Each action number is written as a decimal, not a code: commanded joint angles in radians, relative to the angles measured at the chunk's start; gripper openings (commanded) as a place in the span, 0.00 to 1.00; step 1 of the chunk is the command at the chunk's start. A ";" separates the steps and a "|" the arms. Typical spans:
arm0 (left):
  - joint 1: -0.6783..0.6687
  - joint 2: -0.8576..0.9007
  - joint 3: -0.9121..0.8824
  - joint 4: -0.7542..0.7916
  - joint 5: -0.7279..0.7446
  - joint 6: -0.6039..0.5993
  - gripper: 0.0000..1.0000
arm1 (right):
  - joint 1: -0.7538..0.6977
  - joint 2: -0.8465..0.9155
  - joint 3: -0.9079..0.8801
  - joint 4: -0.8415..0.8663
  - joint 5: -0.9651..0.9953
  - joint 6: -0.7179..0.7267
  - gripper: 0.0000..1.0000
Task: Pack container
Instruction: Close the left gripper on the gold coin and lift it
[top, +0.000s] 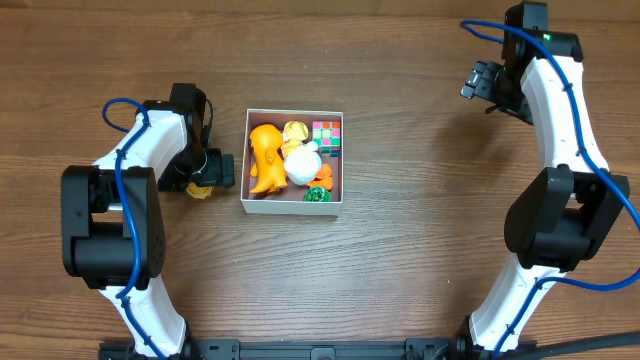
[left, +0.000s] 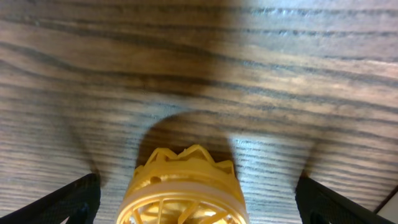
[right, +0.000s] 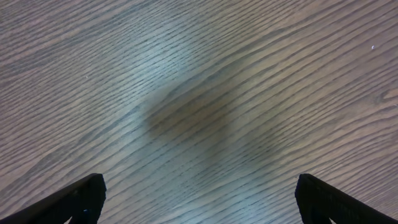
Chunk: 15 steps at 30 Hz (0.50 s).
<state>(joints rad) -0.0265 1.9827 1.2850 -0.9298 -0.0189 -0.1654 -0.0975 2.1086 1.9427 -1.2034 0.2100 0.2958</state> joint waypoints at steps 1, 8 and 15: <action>0.000 0.005 -0.008 0.012 0.012 -0.003 1.00 | -0.005 -0.006 0.000 0.006 0.014 0.012 1.00; 0.000 0.006 -0.008 0.013 0.012 -0.003 1.00 | -0.005 -0.006 0.000 0.006 0.014 0.012 1.00; 0.000 0.006 -0.027 0.023 0.013 -0.003 1.00 | -0.005 -0.006 0.000 0.006 0.014 0.012 1.00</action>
<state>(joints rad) -0.0265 1.9827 1.2823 -0.9150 -0.0154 -0.1654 -0.0975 2.1086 1.9427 -1.2030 0.2104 0.2958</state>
